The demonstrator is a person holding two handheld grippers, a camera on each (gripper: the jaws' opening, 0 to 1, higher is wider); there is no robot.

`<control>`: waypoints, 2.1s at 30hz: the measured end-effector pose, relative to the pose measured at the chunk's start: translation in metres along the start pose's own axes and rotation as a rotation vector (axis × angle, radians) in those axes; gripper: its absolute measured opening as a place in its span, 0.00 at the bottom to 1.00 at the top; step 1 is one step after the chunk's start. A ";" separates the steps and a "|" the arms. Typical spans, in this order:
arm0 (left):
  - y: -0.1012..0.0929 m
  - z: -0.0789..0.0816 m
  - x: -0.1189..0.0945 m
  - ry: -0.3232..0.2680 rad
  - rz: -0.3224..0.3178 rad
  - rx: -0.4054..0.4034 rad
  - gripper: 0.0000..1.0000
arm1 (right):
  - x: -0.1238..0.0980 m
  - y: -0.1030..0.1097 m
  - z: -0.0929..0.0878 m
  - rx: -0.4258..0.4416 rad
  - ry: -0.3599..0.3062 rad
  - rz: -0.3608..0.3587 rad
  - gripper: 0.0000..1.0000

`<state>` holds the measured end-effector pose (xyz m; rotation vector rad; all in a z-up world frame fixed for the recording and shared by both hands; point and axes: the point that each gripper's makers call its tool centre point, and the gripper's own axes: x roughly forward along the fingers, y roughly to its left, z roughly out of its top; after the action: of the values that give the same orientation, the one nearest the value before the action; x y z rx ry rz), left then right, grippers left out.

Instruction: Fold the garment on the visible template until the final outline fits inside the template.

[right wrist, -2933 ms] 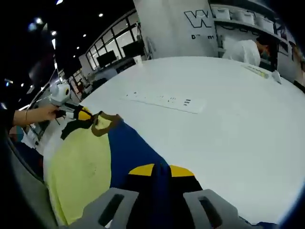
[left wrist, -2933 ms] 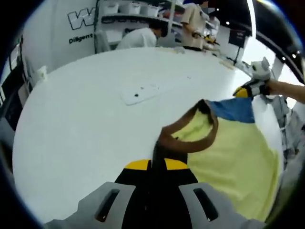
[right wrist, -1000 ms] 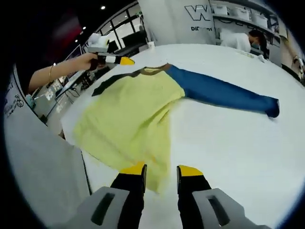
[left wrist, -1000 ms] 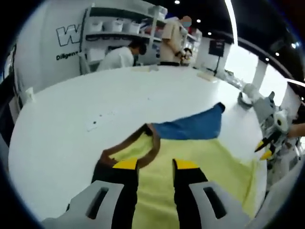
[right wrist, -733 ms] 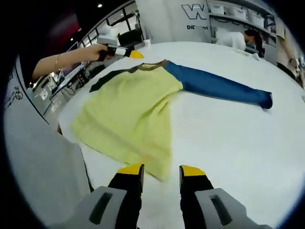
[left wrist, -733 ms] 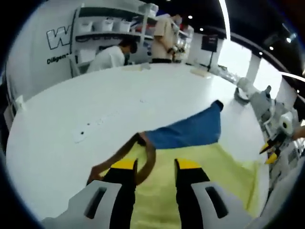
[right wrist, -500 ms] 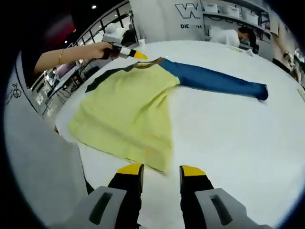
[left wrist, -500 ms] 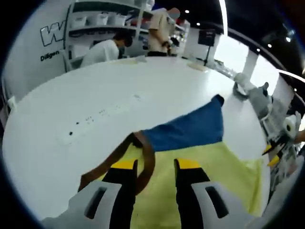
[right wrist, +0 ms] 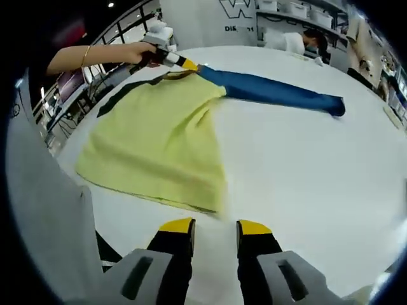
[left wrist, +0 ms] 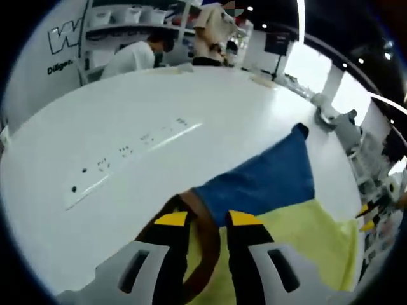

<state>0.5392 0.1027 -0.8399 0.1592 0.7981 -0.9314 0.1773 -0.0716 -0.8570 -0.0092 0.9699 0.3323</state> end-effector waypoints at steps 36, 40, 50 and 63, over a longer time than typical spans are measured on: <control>-0.003 0.016 0.013 -0.018 -0.055 -0.060 0.01 | 0.001 0.016 0.006 0.116 -0.061 0.012 0.00; 0.001 0.021 0.018 -0.023 -0.046 -0.065 0.01 | -0.006 0.021 0.000 0.162 -0.052 0.028 0.00; 0.004 0.031 0.045 -0.029 -0.043 -0.147 0.01 | -0.013 0.044 -0.019 0.333 -0.049 0.071 0.00; -0.016 0.030 0.040 -0.017 -0.030 -0.119 0.01 | -0.008 0.040 -0.020 0.267 -0.033 0.047 0.00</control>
<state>0.5566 0.0535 -0.8423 0.0354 0.8395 -0.9093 0.1458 -0.0387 -0.8559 0.2623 0.9763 0.2434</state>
